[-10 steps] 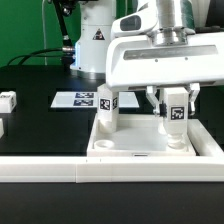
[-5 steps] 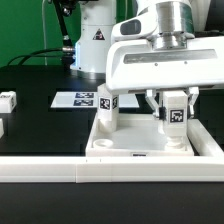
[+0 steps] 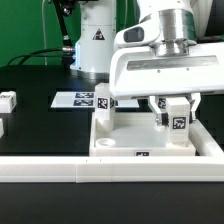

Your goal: Assemble square table

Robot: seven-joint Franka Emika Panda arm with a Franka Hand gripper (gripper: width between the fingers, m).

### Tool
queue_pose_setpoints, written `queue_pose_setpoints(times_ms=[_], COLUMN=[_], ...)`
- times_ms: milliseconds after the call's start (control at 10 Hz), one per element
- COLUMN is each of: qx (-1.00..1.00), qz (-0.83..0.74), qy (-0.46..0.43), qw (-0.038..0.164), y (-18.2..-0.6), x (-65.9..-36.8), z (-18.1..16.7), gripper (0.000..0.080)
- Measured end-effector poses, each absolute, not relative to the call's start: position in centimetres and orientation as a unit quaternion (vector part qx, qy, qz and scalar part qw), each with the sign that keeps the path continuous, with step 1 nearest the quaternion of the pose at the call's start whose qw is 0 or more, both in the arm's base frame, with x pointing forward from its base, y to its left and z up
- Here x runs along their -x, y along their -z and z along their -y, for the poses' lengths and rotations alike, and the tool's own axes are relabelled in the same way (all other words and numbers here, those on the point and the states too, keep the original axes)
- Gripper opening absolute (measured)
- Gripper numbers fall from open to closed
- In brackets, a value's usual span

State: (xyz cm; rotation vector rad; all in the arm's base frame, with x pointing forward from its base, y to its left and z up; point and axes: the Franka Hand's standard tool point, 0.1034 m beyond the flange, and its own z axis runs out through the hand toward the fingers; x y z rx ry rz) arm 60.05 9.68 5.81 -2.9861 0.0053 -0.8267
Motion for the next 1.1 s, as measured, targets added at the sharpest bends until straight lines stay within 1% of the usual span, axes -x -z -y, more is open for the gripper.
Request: queue_pose_setpoints(times_ms=[400, 500, 600, 700, 800, 1000, 1100], qx=[0.962, 0.962, 0.962, 0.962, 0.962, 0.962, 0.963], qz=[-0.001, -0.001, -0.001, -0.001, -0.001, -0.001, -0.001], qy=[0.274, 0.274, 0.274, 0.274, 0.274, 0.273, 0.269], qw=[0.019, 0.019, 0.019, 0.019, 0.019, 0.019, 0.023], y=[-5.91, -5.91, -5.91, -5.91, -5.91, -5.95, -6.62], x=[-60.16, -60.16, -60.16, -60.16, -60.16, -60.15, -60.19], z=[-9.65, -9.65, -9.65, -9.65, -9.65, -9.65, -9.69], gripper=[0.0287, 0.0378, 0.0517, 0.0608, 0.0642, 0.0647, 0.0647])
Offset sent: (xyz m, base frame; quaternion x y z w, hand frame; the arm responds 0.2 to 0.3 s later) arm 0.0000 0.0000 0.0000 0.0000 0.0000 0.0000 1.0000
